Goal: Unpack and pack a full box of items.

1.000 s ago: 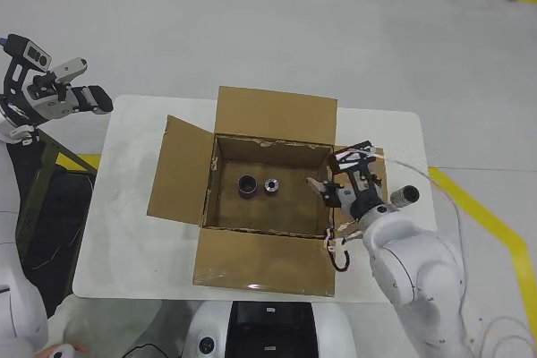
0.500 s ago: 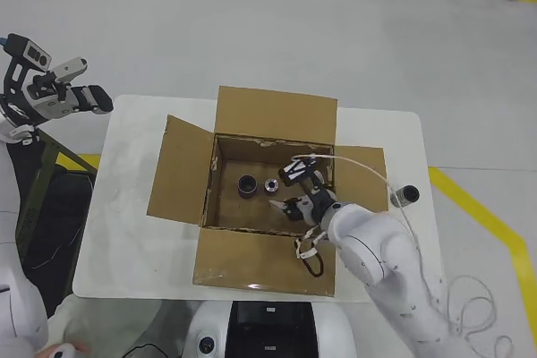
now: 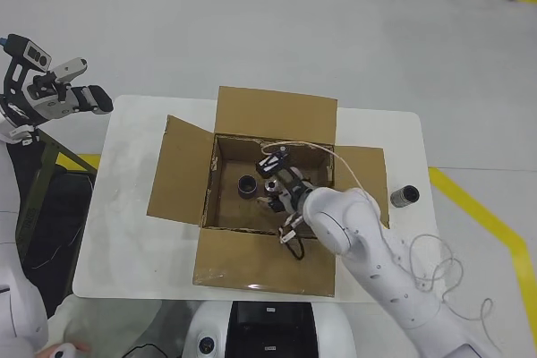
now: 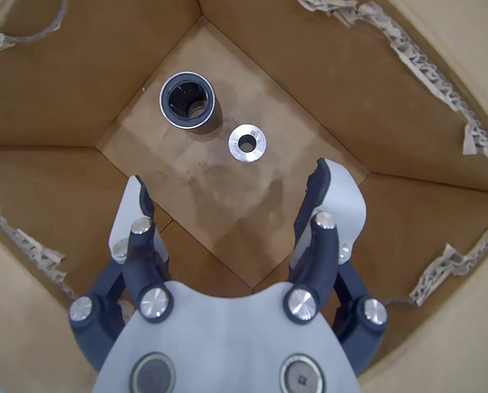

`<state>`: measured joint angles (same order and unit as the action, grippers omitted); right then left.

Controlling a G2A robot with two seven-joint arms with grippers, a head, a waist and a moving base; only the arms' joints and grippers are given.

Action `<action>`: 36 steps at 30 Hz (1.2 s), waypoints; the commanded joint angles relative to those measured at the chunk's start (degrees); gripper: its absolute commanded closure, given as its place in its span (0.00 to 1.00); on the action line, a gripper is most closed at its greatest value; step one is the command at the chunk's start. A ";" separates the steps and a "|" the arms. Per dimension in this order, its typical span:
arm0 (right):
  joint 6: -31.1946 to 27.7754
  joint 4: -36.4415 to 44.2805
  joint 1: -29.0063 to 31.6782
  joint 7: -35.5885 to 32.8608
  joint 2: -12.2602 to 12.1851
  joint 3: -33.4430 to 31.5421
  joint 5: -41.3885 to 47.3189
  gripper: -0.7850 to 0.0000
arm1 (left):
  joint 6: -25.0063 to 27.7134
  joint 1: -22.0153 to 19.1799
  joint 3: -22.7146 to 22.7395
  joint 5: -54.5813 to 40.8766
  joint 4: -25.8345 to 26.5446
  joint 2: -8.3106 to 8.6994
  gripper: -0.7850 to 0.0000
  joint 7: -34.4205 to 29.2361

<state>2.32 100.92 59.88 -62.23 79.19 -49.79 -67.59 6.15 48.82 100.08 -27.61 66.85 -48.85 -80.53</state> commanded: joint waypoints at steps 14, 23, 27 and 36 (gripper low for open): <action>-0.27 -11.89 -5.47 0.71 1.90 2.64 2.91 0.16 | 0.00 0.00 0.00 0.00 0.00 0.00 0.00 0.00; -0.84 -16.75 -7.10 2.64 2.79 3.67 3.85 0.24 | 0.00 0.00 0.00 0.00 0.00 0.00 0.00 0.00; -1.21 -18.18 -7.55 3.94 3.09 3.72 4.28 0.25 | 0.00 0.00 0.00 0.00 0.00 0.00 0.00 0.00; -2.33 -21.00 -8.45 5.93 3.64 4.04 4.38 0.32 | 0.00 0.00 0.00 0.00 0.00 0.00 0.00 0.00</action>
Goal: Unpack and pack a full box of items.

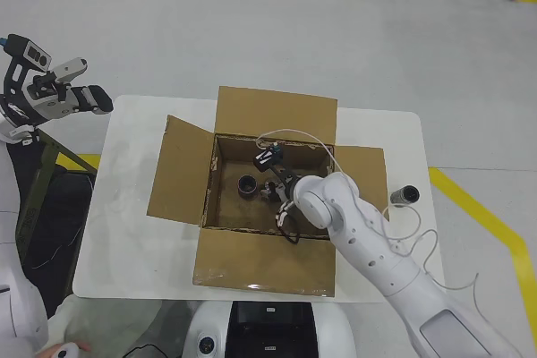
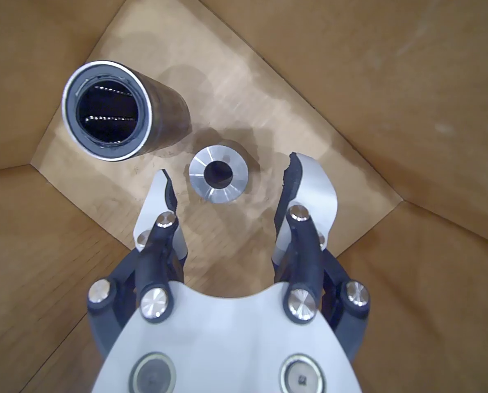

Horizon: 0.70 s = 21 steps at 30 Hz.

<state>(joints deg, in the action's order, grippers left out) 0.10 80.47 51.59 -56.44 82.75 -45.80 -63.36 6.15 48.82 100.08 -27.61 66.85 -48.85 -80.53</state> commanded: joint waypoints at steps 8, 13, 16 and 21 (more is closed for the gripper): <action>-0.66 -3.28 -1.08 1.38 0.75 0.42 1.25 0.44 | 0.00 0.00 0.00 0.00 0.00 0.00 0.00 0.00; -1.32 -4.47 -1.44 1.91 1.06 0.42 2.08 0.56 | 0.00 0.00 0.00 0.00 0.00 0.00 0.00 0.00; -1.69 -4.58 -1.47 1.96 1.15 0.35 2.31 0.70 | 0.00 0.00 0.00 0.00 0.00 0.00 0.00 0.00; -2.18 -3.32 -0.98 1.55 1.00 -0.32 1.90 1.00 | 0.00 0.00 0.00 0.00 0.00 0.00 0.00 0.00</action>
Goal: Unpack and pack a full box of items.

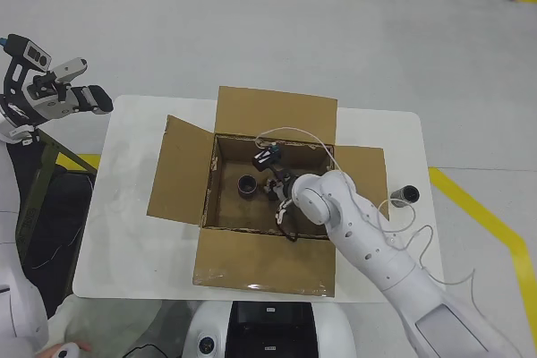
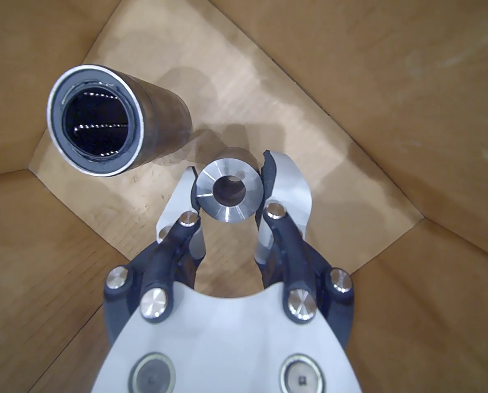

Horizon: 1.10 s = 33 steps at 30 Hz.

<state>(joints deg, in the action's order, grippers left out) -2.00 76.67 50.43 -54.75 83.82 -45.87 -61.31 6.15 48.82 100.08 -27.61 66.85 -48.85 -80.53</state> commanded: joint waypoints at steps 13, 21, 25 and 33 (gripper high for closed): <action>-1.79 16.20 6.90 -4.39 -2.47 -6.57 -3.09 1.00 | 0.00 0.00 0.00 0.00 0.00 0.00 0.00 0.00; -3.49 27.60 12.19 -6.25 -3.88 -11.16 -2.07 1.00 | 0.00 0.00 0.00 0.00 0.00 0.00 0.00 0.00; -4.10 32.64 14.89 -6.36 -4.48 -12.89 -2.12 1.00 | 0.00 0.00 0.00 0.00 0.00 0.00 0.00 0.00; -4.91 42.55 21.13 -6.72 -5.77 -18.07 -0.12 1.00 | 0.00 0.00 0.00 0.00 0.00 0.00 0.00 0.00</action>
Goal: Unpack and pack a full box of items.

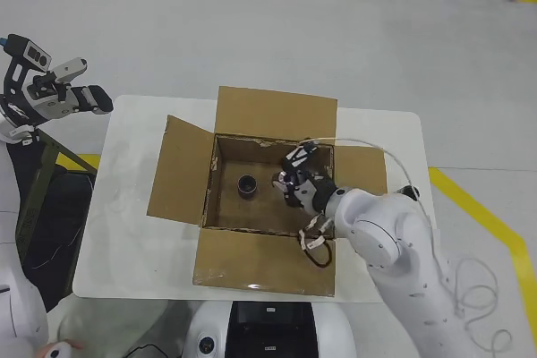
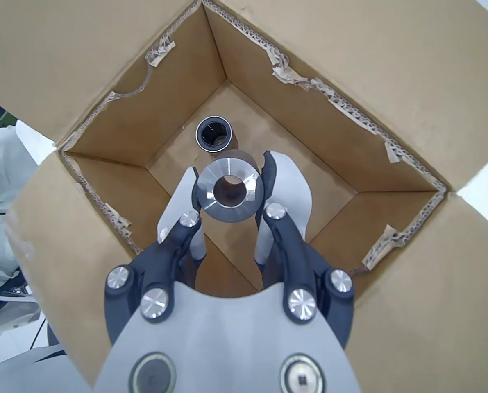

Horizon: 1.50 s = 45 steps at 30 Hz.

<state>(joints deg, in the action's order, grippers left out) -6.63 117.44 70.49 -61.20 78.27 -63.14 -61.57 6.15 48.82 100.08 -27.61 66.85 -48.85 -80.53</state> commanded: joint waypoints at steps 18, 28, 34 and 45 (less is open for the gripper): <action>-2.36 14.88 19.01 6.08 -3.12 -19.42 6.03 1.00 | 0.00 0.00 0.00 0.00 0.00 0.00 0.00 0.00; -2.12 17.20 27.20 10.83 -4.09 -31.59 9.74 1.00 | 0.00 0.00 0.00 0.00 0.00 0.00 0.00 0.00; -0.53 15.95 31.24 14.00 -4.42 -37.35 9.02 1.00 | 0.00 0.00 0.00 0.00 0.00 0.00 0.00 0.00; 2.11 12.65 36.96 17.20 -4.68 -44.91 11.27 1.00 | 0.00 0.00 0.00 0.00 0.00 0.00 0.00 0.00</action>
<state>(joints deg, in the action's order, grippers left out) -4.74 130.76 107.13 -44.09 73.61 -107.62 -50.74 6.15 48.82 100.08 -27.61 66.85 -48.85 -80.53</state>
